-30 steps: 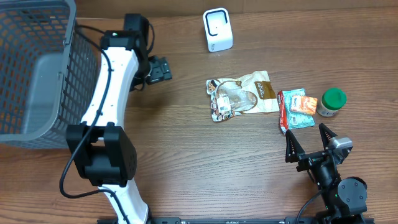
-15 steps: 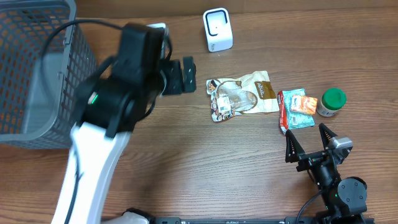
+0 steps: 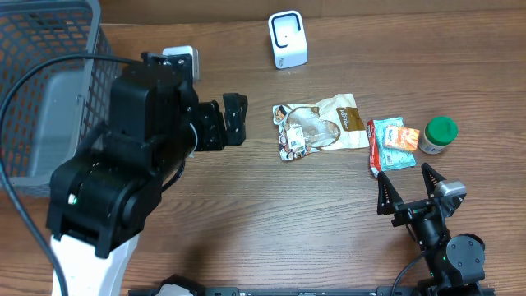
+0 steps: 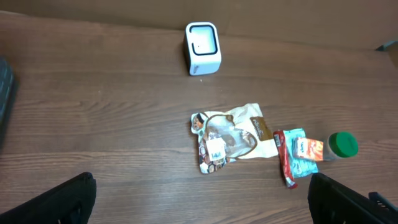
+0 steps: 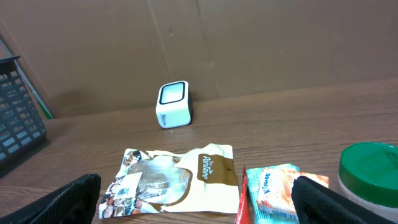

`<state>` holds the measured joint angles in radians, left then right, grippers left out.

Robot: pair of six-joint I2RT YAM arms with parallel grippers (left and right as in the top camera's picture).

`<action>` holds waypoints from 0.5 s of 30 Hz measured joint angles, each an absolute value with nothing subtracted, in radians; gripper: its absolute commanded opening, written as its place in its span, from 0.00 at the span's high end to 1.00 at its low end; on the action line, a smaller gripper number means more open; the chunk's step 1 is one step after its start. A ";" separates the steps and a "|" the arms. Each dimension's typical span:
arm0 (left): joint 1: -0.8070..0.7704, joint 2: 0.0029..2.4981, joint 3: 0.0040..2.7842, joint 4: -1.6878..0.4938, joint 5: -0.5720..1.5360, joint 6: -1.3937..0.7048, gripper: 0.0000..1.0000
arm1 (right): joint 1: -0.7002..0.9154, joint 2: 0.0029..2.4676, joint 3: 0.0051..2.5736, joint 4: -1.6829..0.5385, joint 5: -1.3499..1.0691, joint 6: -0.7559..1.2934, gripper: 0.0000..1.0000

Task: Scan the item barcode

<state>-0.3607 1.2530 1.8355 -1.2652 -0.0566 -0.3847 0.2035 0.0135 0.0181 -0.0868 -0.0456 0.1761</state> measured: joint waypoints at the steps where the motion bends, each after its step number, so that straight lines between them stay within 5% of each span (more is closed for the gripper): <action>1: -0.353 1.242 1.835 -1.268 -0.056 -0.385 0.00 | 0.204 0.014 0.018 -0.087 -0.045 0.176 0.00; 15: -0.147 0.921 1.641 -1.354 -0.045 -0.385 0.00 | 0.204 0.014 0.019 -0.087 -0.046 0.176 0.00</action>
<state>-0.1471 0.9207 1.6409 -1.3540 -0.0452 -0.3851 0.2035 0.0135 0.0185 -0.0868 -0.0456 0.1761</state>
